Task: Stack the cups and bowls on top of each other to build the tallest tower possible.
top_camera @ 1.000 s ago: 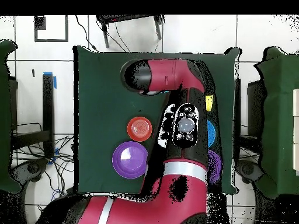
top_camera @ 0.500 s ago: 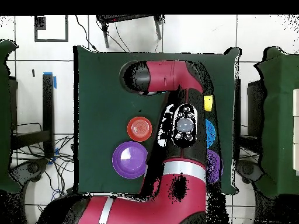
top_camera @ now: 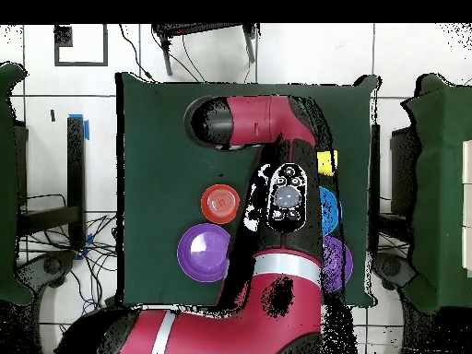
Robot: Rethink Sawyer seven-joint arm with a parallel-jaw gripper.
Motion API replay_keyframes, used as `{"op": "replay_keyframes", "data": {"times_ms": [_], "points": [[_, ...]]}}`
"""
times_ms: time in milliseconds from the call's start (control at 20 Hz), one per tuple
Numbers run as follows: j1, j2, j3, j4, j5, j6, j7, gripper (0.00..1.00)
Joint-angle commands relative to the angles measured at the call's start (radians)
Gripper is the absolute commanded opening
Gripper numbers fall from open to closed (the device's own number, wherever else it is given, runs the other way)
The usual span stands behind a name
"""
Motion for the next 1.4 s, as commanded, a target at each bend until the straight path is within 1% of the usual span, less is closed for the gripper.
{"op": "replay_keyframes", "data": {"times_ms": [50, 350, 600, 850, 1400], "points": [[0.029, 0.038, 0.069, 0.061, -0.031, -0.022, 0.032, 0.0], [0.041, 0.047, 0.055, 0.053, -0.034, -0.028, 0.052, 0.0], [0.034, 0.046, 0.062, 0.076, -0.029, -0.062, 0.059, 0.0], [0.029, 0.044, 0.065, 0.09, -0.033, -0.081, 0.055, 0.0], [0.012, 0.058, 0.082, 0.088, -0.031, -0.122, 0.033, 0.0]]}}
